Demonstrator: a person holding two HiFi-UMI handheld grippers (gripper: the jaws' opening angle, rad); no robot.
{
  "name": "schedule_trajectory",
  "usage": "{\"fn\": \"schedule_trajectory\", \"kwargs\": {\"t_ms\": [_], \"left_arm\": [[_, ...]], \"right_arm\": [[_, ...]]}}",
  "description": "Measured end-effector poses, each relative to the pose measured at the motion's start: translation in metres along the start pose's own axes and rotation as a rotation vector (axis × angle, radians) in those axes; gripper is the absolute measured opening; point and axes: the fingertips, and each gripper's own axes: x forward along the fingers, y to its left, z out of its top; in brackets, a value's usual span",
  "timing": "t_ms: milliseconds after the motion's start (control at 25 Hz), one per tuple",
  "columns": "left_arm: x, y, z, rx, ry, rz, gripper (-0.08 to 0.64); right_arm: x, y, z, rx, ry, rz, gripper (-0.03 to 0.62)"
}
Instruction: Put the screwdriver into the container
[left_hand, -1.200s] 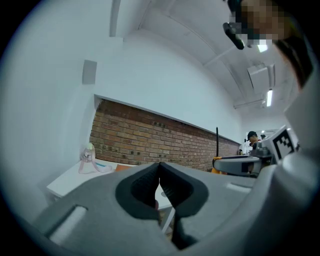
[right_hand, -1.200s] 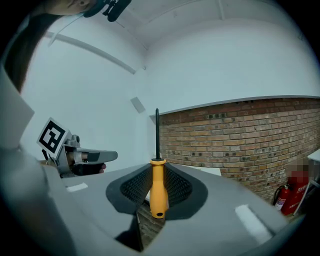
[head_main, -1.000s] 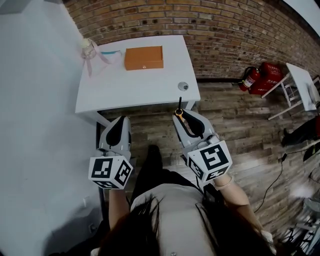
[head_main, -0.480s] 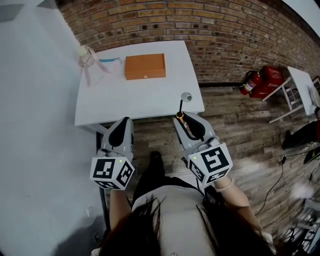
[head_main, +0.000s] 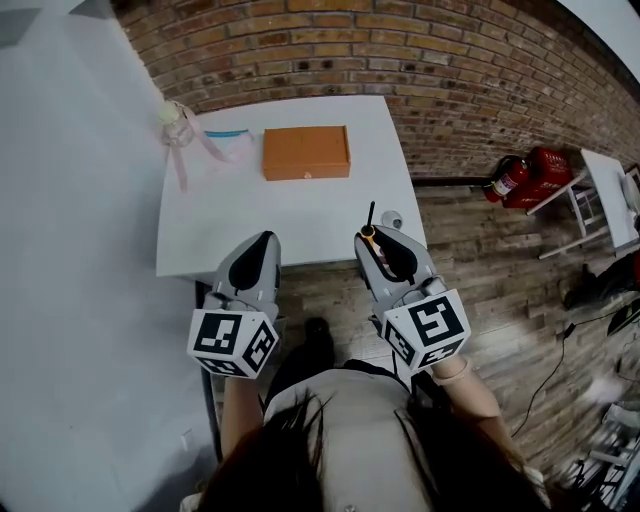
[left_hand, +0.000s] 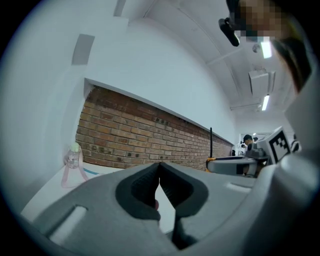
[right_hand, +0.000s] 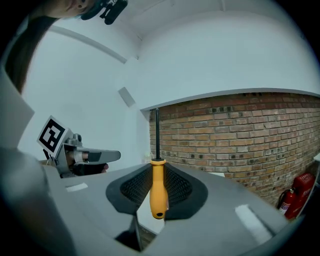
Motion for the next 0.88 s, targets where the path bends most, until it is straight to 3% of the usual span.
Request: {"fn": "schedule_trajectory", "kwargs": {"t_ms": [320,880], "left_arm": [[0.032,0.04,0.004,-0.016,0.016,-0.056,0.002],[0.069,0.052,-0.017,-0.055,0.08,-0.083,0.018]], "right_arm": [[0.051,0.002,0.013,-0.019,0.003,-0.025,0.072],[0.078,-0.013,0.002,0.004,0.052,-0.047,0.072]]}}
